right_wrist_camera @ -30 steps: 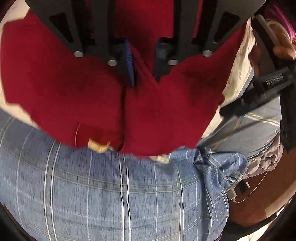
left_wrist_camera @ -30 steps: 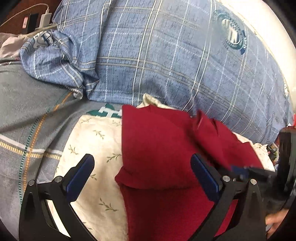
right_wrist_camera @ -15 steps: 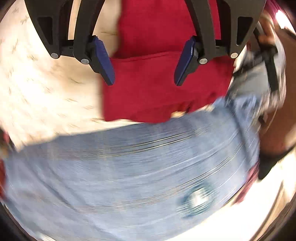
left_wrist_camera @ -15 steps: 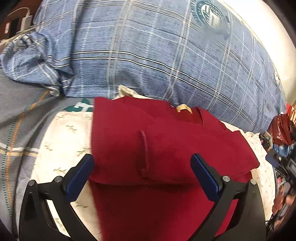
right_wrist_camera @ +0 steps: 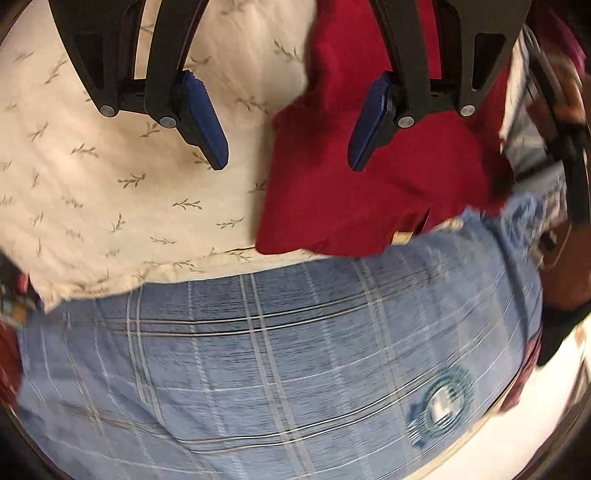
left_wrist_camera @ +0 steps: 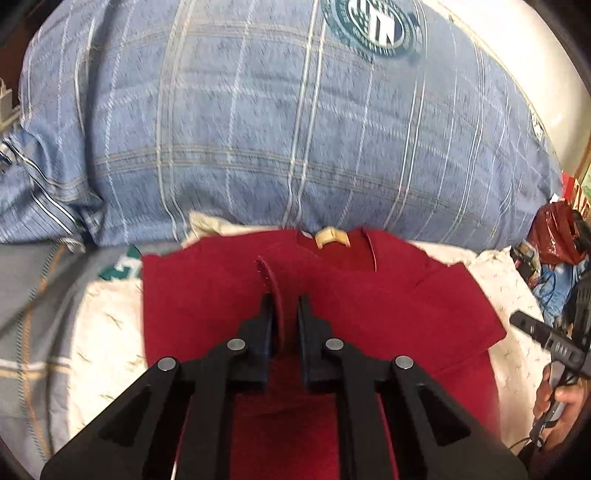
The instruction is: Fold small clothes
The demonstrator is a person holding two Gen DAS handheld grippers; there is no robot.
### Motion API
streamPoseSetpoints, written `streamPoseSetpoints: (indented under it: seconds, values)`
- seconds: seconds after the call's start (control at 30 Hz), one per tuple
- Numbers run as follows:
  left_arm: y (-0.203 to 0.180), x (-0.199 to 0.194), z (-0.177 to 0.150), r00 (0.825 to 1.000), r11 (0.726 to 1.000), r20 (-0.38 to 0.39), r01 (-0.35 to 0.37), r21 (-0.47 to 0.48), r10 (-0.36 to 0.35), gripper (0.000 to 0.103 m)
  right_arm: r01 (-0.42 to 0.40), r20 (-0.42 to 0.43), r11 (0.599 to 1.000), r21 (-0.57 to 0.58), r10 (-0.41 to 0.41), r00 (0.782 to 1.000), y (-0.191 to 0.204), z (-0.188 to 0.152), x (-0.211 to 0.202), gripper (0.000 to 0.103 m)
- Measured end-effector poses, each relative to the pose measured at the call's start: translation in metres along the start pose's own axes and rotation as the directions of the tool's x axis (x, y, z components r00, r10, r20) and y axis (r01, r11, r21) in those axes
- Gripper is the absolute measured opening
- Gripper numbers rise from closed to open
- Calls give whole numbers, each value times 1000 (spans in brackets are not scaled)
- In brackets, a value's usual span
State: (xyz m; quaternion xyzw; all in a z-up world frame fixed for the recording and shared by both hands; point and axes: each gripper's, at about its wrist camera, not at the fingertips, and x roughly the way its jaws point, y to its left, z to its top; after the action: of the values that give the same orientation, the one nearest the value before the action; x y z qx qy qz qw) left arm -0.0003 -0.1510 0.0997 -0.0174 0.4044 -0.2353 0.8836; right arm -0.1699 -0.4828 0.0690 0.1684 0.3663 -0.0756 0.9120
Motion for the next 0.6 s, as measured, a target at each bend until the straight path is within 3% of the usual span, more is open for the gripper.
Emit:
streamPoseSetpoints:
  seconds: [0.17, 0.27, 0.4, 0.47, 0.53, 0.6]
  values:
    - [22, -6, -1, 1000, 999, -2, -30, -38, 29, 8, 24, -79, 985, -172, -38, 996, 17, -12, 3, 69]
    - [31, -1, -5, 999, 997, -19, -32, -68, 31, 8, 58, -80, 962, -266, -82, 993, 31, -23, 15, 68]
    - [28, 4, -8, 999, 997, -25, -38, -63, 37, 8, 123, -51, 945, -304, -145, 988, 41, -28, 39, 62]
    - [26, 6, -9, 999, 997, -30, -35, -66, 33, 8, 159, -13, 955, -249, -167, 986, 36, -25, 43, 21]
    - [25, 10, -12, 999, 997, -43, -24, -68, 21, 8, 73, 4, 993, -93, -72, 997, 20, -17, 35, 14]
    - [23, 15, -16, 998, 998, -56, -18, -68, 14, 8, 70, 5, 998, 2, -70, 998, 7, -13, 27, 14]
